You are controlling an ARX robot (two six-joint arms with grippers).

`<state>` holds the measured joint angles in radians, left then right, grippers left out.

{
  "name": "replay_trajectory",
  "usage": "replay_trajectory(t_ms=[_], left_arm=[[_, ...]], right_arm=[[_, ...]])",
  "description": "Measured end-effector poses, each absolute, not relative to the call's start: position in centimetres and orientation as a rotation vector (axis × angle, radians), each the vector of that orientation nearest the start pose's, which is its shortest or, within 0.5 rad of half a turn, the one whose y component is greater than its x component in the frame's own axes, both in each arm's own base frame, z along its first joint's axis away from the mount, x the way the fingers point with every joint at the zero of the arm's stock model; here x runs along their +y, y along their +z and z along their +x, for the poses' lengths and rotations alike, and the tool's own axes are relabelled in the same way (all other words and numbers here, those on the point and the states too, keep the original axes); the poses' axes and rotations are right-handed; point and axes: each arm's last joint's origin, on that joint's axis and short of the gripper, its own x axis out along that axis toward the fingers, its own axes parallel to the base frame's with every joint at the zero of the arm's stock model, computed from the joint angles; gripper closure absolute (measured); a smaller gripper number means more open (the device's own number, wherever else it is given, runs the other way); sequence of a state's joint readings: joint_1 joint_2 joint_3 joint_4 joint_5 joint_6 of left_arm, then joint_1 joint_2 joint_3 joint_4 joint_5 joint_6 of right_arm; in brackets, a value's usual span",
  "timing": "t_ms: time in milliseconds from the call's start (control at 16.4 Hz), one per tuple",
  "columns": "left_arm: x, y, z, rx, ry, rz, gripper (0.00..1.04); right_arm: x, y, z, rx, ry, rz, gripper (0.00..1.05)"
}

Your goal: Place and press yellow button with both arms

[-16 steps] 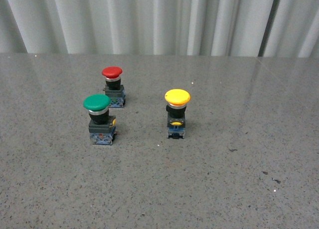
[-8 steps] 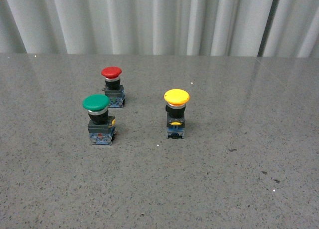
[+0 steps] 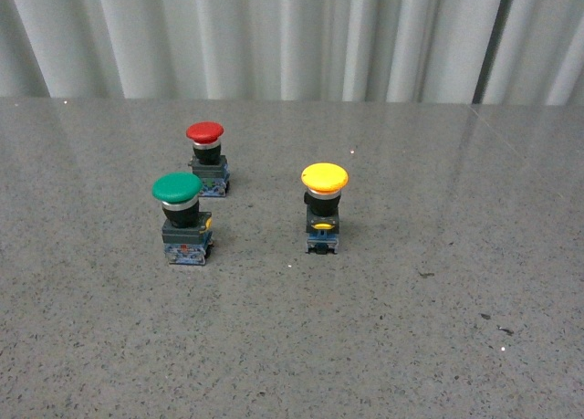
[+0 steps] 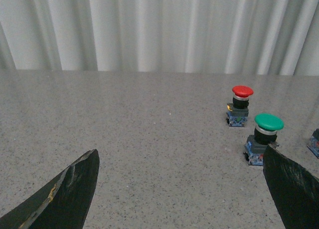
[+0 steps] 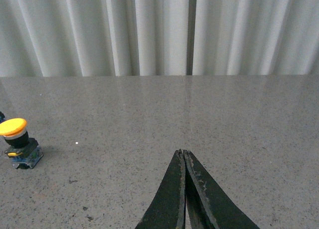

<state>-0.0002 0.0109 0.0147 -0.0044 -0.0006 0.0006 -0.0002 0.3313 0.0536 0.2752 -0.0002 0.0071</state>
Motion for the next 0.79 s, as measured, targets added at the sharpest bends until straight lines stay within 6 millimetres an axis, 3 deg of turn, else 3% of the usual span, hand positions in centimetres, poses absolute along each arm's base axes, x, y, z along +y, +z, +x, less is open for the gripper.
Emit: replay_trajectory(t_ms=[793], left_arm=[[0.0,16.7,9.7,-0.001,0.000,0.001,0.07]], right_arm=[[0.0,16.7,9.7,-0.002,0.000,0.006,1.03]])
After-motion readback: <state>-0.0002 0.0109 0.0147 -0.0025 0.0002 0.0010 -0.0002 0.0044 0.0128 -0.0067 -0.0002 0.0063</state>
